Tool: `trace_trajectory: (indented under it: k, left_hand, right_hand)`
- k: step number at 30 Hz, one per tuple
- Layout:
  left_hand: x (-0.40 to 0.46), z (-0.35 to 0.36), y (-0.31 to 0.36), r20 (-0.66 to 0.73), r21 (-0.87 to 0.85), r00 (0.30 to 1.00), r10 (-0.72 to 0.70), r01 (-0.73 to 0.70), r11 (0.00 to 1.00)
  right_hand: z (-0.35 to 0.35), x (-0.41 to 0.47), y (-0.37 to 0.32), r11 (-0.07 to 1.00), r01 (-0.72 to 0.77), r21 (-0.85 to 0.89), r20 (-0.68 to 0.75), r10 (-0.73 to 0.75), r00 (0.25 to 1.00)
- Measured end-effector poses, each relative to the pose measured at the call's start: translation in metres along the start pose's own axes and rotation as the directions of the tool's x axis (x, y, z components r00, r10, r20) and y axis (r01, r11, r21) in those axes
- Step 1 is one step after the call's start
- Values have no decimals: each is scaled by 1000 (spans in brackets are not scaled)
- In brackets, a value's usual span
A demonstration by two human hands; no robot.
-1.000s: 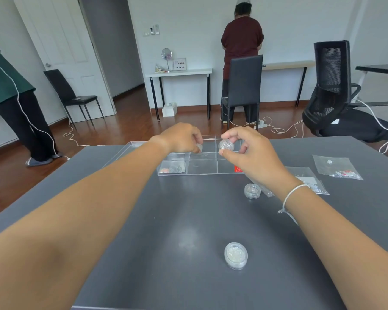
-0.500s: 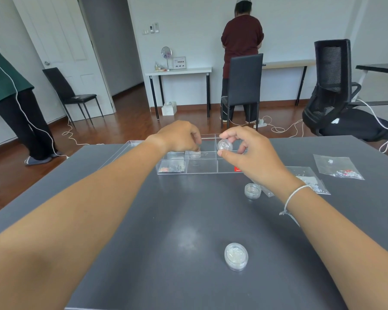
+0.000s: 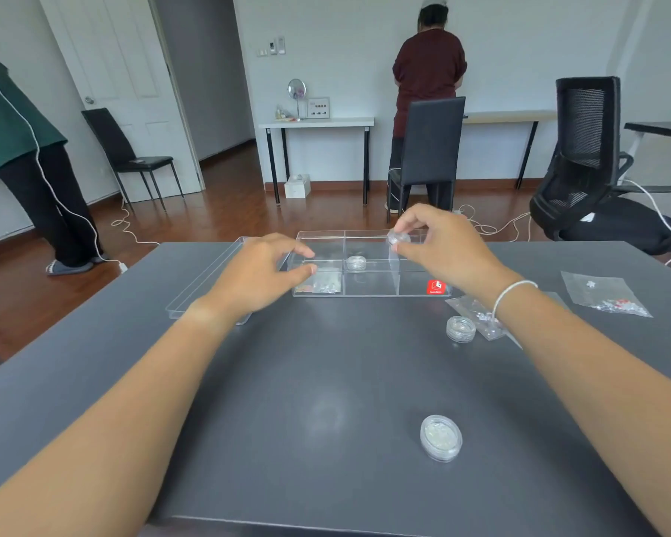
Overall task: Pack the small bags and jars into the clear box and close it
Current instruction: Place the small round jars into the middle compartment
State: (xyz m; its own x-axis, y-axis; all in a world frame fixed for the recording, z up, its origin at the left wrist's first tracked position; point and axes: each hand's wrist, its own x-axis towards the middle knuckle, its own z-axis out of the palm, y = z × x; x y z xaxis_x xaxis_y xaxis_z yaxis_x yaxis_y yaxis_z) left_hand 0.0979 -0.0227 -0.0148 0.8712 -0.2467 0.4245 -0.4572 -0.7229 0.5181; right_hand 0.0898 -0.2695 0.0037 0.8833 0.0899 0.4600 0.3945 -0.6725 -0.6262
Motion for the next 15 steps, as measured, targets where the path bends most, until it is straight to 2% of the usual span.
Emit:
trace_trajectory:
  k: [7,15]
  left_hand:
    - [-1,-2,-5,-26,-2,999,23,-23,1000]
    - [-1,-6,-11,-32,-51,999,3,-5,999]
  right_hand:
    - [9,29,-8,984,-59,-171,169,88,982]
    - [21,46,-15,889,27,-457,299,125,946]
